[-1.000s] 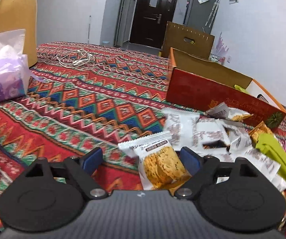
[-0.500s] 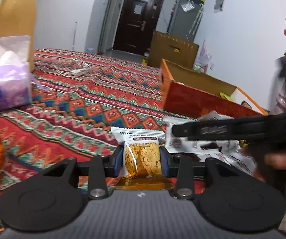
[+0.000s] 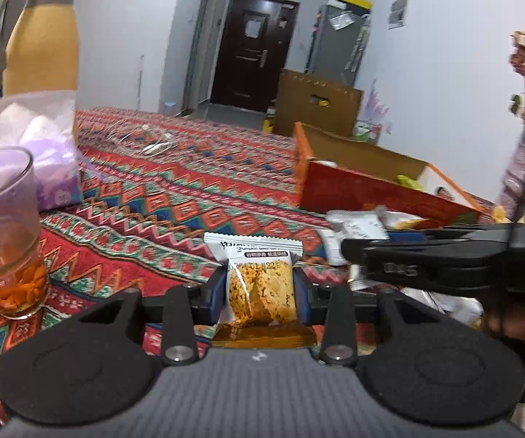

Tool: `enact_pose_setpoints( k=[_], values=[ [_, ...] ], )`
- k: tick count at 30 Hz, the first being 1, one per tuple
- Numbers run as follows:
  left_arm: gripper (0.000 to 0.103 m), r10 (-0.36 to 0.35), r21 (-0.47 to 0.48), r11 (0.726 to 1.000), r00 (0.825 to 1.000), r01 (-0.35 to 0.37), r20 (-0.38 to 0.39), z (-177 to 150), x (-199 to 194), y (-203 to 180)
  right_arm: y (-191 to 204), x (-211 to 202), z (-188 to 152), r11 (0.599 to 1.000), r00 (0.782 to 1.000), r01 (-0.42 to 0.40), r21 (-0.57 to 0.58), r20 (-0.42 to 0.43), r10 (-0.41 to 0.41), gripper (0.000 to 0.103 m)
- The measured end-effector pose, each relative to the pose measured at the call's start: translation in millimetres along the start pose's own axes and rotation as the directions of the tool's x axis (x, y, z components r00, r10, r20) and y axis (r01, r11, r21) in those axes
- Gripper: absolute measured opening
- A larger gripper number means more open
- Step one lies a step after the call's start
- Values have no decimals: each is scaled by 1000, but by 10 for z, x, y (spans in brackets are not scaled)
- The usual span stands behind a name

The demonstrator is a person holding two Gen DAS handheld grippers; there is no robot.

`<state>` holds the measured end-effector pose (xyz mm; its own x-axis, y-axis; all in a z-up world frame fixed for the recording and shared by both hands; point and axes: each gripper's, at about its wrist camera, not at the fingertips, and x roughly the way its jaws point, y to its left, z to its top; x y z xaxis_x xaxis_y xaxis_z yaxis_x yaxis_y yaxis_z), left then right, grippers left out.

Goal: Organize snacks
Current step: 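Grasp a biscuit packet with the left gripper while the right grasps a white packet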

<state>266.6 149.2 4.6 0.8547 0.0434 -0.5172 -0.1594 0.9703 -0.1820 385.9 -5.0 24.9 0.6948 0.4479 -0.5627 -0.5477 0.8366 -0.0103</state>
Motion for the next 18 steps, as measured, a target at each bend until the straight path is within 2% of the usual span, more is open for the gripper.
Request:
enact_pose_setpoints(
  k=[3,9,13,18],
  values=[
    [38,-40,36,999,999,40,5,-38,-144,-257,-172,-474,-147,999,999,18,31,48,-19,39],
    [38,-124,110,986,992,125,-13,-174,-366,-817,-653,-1407,-620,989,987,114,98,102,-124,39],
    [38,-188,145,971,981,192,-38,-239,-417,-1150,-983,-1765,-920,972,978,159,171,106,-179,39],
    [38,-188,186,963,981,194,-50,-232,-371,-1407,-1246,-1908,-1128,959,973,168,227,118,-198,39]
  ],
)
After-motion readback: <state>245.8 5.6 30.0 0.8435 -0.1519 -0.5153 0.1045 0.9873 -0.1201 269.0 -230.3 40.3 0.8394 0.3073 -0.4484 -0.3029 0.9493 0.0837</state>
